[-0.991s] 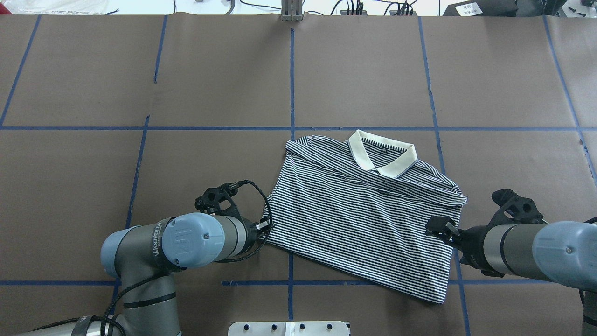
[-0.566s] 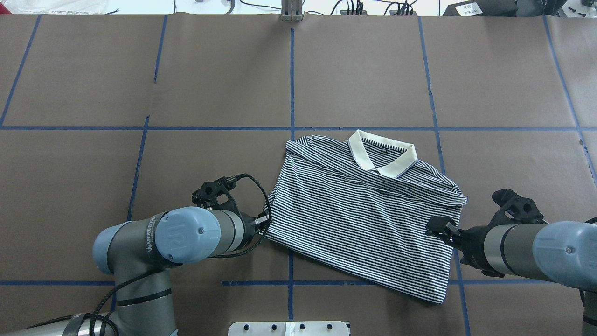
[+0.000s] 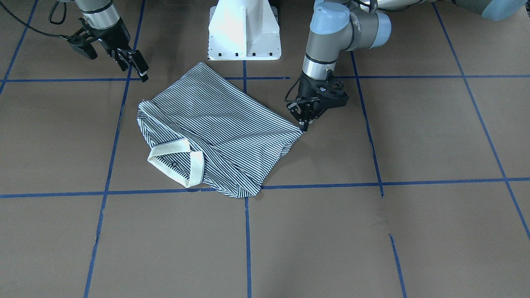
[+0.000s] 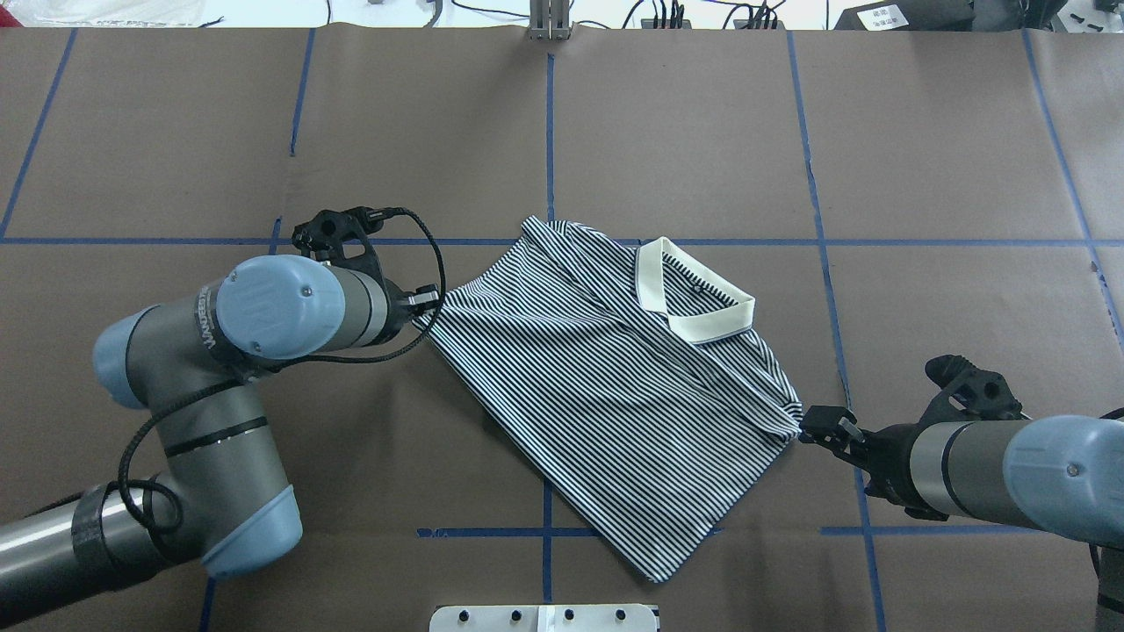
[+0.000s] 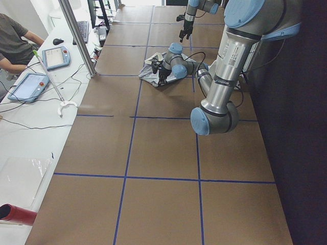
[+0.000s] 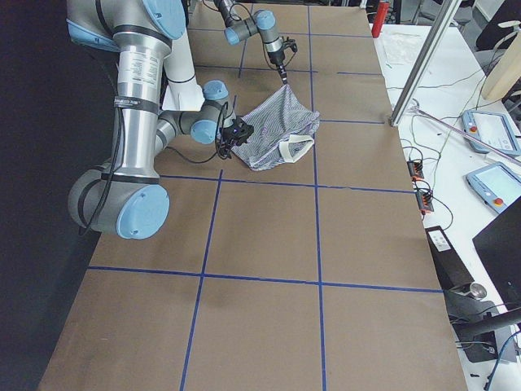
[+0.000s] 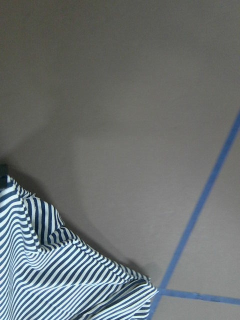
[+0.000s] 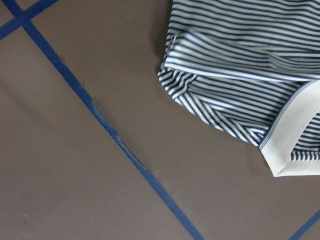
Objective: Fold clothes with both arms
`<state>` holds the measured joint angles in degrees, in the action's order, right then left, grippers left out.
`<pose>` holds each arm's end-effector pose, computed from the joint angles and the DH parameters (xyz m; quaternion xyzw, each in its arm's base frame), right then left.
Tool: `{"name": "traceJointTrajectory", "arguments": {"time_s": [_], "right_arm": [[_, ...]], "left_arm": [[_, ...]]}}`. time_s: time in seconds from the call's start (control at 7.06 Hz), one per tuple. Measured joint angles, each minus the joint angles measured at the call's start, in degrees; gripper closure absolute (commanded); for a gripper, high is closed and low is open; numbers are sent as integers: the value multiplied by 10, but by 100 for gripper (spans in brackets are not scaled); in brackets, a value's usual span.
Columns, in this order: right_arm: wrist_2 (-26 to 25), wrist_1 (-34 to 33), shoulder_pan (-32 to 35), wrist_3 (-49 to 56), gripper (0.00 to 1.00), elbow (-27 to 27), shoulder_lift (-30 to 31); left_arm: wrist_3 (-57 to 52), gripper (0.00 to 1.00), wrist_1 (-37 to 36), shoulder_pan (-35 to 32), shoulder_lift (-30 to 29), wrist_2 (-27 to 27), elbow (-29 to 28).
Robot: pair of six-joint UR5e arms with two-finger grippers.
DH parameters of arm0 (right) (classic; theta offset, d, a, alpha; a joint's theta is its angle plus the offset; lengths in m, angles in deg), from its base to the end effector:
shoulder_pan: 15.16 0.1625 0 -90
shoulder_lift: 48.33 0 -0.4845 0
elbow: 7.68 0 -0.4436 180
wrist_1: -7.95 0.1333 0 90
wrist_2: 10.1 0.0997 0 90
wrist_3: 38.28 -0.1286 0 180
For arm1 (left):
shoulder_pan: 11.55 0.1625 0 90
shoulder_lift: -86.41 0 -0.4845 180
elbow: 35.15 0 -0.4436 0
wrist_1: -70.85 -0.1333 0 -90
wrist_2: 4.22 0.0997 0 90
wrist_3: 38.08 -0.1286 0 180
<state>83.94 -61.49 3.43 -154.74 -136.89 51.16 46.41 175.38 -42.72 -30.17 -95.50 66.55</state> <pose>-0.4037 -0.2669 0.4257 -0.0610 -0.4214 0.3327 0.8414 0.5551 -0.4882 0.3193 0.1304 0.4252 -0.1940 0.8744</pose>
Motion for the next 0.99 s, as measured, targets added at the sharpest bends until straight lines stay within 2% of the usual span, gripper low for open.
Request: {"name": "traceJointTrajectory", "arguments": {"time_s": [0.14, 0.28, 0.42, 0.57, 0.71, 0.85, 0.99], "right_arm": [[0, 0, 3, 0, 0, -1, -3], [0, 0, 5, 0, 0, -1, -11], [0, 0, 8, 0, 0, 0, -19], [0, 0, 12, 0, 0, 2, -29], [-2, 0, 17, 0, 0, 4, -43], [-10, 0, 20, 0, 0, 13, -71], [-23, -3, 23, 1, 0, 43, -125]], "left_arm": [[-35, 100, 55, -41, -15, 0, -65], [-56, 100, 130, -78, -57, 0, -170], [-74, 89, 196, -109, -117, 0, -288], [-100, 72, 244, -136, -165, 0, -378], [-119, 71, 267, -151, -180, -1, -415], [-128, 68, 275, -157, -166, -3, -404], [-131, 64, 275, -158, -119, -18, -337]]}}
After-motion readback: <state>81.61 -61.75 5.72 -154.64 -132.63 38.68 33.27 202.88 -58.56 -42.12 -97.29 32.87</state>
